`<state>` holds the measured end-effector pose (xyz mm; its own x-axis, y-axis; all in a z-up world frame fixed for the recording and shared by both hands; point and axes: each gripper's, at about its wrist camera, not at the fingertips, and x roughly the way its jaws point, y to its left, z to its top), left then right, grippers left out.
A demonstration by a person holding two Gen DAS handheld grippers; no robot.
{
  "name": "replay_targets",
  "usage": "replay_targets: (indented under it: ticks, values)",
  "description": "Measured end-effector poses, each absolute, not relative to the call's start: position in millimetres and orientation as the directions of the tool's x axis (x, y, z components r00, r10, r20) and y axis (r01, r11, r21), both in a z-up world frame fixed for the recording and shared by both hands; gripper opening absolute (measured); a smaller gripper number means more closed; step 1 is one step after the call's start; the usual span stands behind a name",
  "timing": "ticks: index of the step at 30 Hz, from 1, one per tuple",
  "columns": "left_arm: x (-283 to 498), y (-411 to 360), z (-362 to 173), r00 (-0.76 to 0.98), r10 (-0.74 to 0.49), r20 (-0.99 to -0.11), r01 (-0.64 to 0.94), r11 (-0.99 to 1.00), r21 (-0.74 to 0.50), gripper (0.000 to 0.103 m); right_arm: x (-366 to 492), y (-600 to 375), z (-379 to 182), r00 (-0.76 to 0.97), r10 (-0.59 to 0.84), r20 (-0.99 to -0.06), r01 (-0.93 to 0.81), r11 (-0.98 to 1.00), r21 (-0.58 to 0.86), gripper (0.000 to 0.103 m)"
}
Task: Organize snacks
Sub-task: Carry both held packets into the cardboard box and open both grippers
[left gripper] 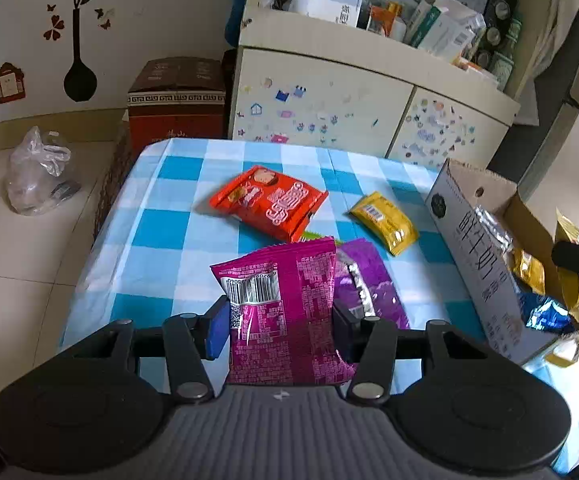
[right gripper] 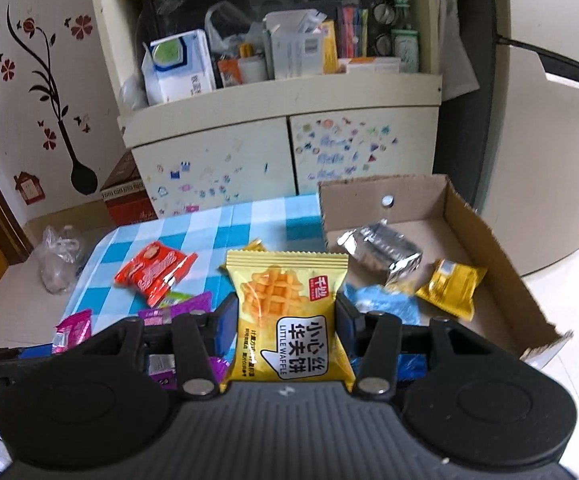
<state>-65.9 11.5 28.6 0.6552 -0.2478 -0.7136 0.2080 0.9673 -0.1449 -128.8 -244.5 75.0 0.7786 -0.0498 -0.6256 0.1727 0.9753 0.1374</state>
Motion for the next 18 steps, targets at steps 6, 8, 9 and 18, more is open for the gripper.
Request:
replay_targets:
  ticks: [6,8,9,18]
  values:
    - [-64,3,39,0.647,-0.261,-0.717,0.194,0.965,-0.176,0.057,-130,-260,87,0.792,-0.037,-0.609,0.141,0.982,0.124,0.05]
    - [-63,-2,42,0.643,-0.266,-0.719,0.192,0.964,-0.184,0.057,-131,-268,89,0.795,-0.021,-0.606,0.14,0.979,0.15,0.05]
    - [-62,-6,43,0.639,-0.27,-0.721,0.19,0.963,-0.192,0.057,-131,-272,90,0.796,-0.018,-0.605,0.143,0.977,0.159,0.05]
    - [-56,-59,57,0.619,-0.331,-0.712,0.248,0.943,-0.223,0.057,-141,-306,83,0.801,-0.084,-0.592,0.243,0.951,0.193,0.05]
